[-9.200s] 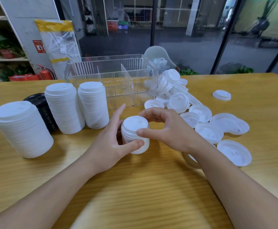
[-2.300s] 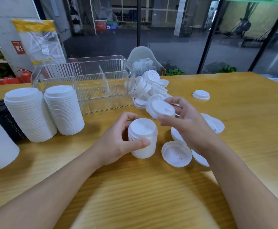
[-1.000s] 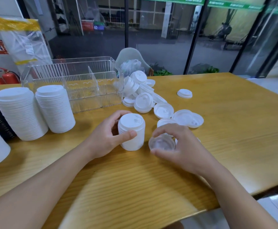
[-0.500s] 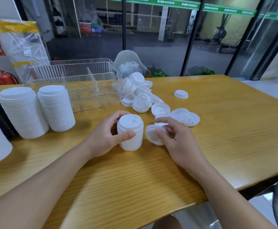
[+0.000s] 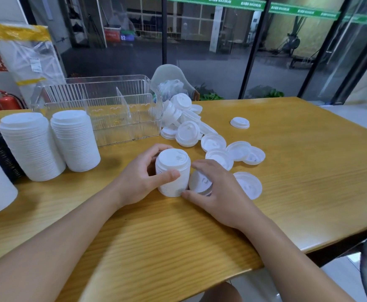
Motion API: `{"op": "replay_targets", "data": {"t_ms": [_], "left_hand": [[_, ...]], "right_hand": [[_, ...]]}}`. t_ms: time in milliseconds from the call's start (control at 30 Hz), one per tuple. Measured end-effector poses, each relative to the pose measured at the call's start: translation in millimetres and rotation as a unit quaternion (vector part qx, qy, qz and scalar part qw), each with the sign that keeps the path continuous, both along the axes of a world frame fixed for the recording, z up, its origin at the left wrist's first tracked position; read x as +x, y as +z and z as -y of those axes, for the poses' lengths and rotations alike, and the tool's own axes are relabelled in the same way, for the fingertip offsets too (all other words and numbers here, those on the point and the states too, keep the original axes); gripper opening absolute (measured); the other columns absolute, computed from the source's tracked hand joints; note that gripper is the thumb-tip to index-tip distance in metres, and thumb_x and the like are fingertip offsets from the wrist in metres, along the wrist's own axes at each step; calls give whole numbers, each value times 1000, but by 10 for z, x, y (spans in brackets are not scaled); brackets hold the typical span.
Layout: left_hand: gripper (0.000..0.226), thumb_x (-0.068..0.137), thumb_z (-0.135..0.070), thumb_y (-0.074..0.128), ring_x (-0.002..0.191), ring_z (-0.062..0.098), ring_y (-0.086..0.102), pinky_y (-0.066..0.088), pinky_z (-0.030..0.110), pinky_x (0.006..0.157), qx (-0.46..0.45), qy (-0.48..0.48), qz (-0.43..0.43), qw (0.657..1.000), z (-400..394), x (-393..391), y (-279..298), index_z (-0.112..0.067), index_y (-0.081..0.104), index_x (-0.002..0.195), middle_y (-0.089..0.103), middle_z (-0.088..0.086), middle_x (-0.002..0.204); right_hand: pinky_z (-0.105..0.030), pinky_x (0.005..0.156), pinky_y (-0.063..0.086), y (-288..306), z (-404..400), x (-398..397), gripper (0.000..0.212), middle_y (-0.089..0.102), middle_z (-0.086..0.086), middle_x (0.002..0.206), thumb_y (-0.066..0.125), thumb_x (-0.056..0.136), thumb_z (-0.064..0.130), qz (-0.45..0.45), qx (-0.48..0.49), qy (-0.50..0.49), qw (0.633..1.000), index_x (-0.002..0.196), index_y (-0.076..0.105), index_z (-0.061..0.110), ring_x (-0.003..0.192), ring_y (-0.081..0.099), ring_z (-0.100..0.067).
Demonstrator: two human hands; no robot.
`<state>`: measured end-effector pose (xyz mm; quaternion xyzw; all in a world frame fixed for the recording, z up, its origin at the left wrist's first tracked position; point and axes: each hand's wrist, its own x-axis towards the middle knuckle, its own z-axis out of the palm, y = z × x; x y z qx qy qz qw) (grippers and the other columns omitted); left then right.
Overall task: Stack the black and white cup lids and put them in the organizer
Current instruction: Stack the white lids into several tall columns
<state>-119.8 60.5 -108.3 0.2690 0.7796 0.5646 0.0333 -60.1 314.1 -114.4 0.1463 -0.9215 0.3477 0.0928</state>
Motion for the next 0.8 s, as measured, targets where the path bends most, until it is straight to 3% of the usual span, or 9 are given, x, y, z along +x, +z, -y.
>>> {"op": "replay_targets", "data": {"t_ms": [167,267,333,433,500,633,800], "left_hand": [[58,91,-42,84,125,17,70,56,38,103,-2,0,3,1000,-10,7,10,-29,61,142,75,-6,133],[60,89,-42,86,125,15,70,56,38,104,0,-1,11,1000,-15,12,19,-29,61,142,75,-8,133],[65,86,-42,90,127,15,70,57,45,108,-5,-2,14,1000,-3,5,12,-32,61,143,74,-8,135],[71,82,-44,95,127,18,72,57,54,109,-9,-11,18,1000,4,-4,-2,-34,62,144,75,-6,136],[69,84,-39,95,124,21,73,57,57,108,7,-21,30,999,1,-9,2,-31,63,144,76,-2,134],[62,88,-20,93,124,28,74,58,53,107,47,-54,66,995,5,-28,20,-23,65,143,77,6,132],[57,87,-7,91,117,27,76,60,40,98,60,-56,82,993,10,-36,35,-19,69,139,79,7,126]], "right_hand": [[-25,113,46,23,-59,21,85,50,24,154,84,90,46,37,-14,-9,999,161,38,38,140,46,5],[-13,99,46,92,-101,14,82,57,28,143,86,90,45,18,-70,-35,997,158,39,41,125,57,7],[-10,97,44,184,-93,-11,74,61,28,138,86,91,39,2,-162,-57,985,153,45,41,122,60,8],[-33,112,50,302,5,-104,67,65,22,141,83,95,40,21,-273,-31,961,151,47,41,135,59,-2],[-44,113,52,347,133,-147,71,64,19,146,82,97,39,41,-267,9,963,156,43,40,133,63,-9],[-42,109,56,389,372,-237,89,57,20,154,82,97,36,72,-235,50,968,166,25,39,126,69,-8],[-44,115,51,329,439,-308,97,51,27,158,80,93,49,84,-205,60,973,169,20,43,138,59,-2]]}}
